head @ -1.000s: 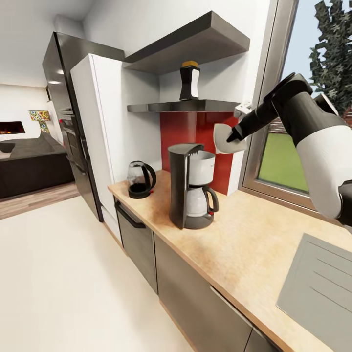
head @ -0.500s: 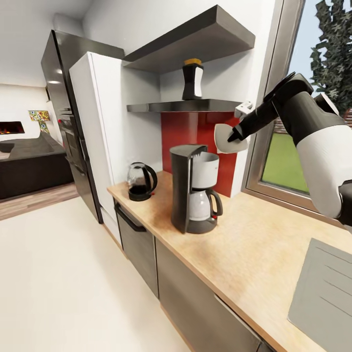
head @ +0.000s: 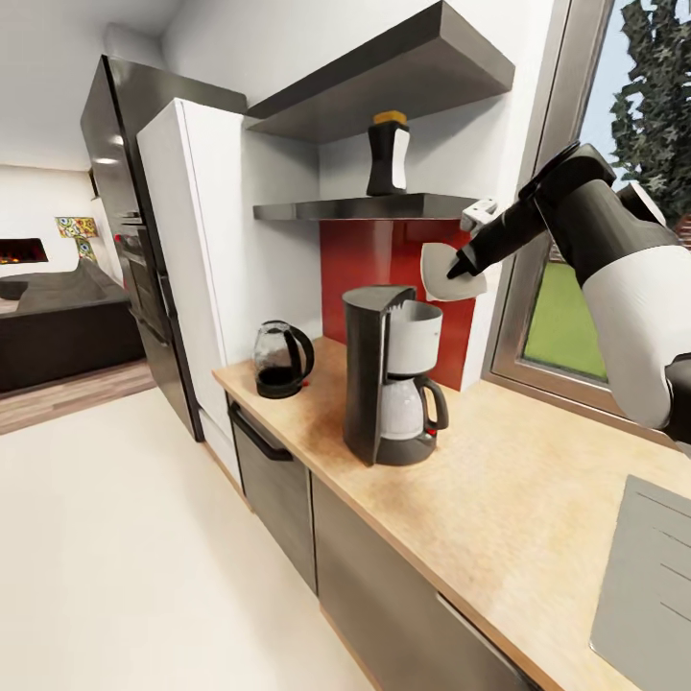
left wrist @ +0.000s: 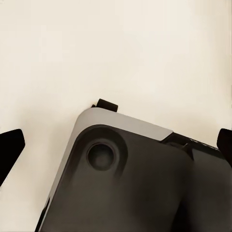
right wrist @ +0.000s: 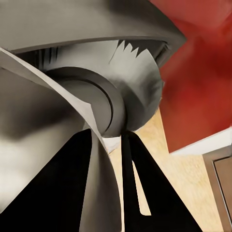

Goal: Set up a coffee station on the kitchen countertop: keep the coffee maker on the countertop, move the bottle of coffee from the kitchen shelf to the counter next to the coffee maker, place a paper coffee filter on top of the coffee maker, put the saucer next to the coffee maker with the coffee cup on the saucer, and place the electric kettle next to the coffee maker.

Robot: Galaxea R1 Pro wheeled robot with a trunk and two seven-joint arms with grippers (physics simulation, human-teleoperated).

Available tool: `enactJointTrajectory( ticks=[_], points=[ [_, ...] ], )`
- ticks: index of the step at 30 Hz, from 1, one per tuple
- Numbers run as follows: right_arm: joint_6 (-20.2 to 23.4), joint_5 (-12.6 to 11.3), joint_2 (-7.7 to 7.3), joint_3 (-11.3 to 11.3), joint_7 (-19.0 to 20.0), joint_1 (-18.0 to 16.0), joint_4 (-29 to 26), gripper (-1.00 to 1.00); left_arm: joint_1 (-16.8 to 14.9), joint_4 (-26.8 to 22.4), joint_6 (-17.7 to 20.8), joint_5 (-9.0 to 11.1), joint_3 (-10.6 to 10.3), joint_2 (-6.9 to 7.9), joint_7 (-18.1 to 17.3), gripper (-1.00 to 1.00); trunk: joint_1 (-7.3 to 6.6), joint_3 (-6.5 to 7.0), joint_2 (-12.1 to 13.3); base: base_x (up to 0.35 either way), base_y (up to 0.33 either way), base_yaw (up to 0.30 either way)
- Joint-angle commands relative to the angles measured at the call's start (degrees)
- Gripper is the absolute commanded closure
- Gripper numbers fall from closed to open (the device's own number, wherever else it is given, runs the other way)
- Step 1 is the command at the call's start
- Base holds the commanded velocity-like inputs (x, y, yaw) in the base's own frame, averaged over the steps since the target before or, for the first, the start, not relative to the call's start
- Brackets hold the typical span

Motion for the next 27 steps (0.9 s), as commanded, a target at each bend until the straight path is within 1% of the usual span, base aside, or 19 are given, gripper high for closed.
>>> enactJointTrajectory(
  ticks=[1, 8, 27],
  points=[
    [0.49, 0.31, -0.03, 0.17, 0.47, -0.05, -0.08, 1.00, 0.03, -0.09, -0.04, 0.59, -0.15, -0.01, -0.07, -1.00, 0.02, -0.06, -0.04, 0.123, 0.123, 0.000],
    [0.49, 0.26, 0.02, 0.22, 0.57, -0.04, -0.02, 1.00, 0.03, -0.10, -0.04, 0.59, -0.15, -0.01, -0.08, -1.00, 0.02, -0.06, -0.04, 0.111, 0.108, 0.000],
    [0.33, 0.25, 0.06, 0.51, 0.56, 0.28, 0.25, 1.00, 0.03, -0.05, -0.04, 0.59, -0.15, -0.02, -0.07, -1.00, 0.02, -0.06, -0.04, 0.003, 0.003, 0.000]
  ],
)
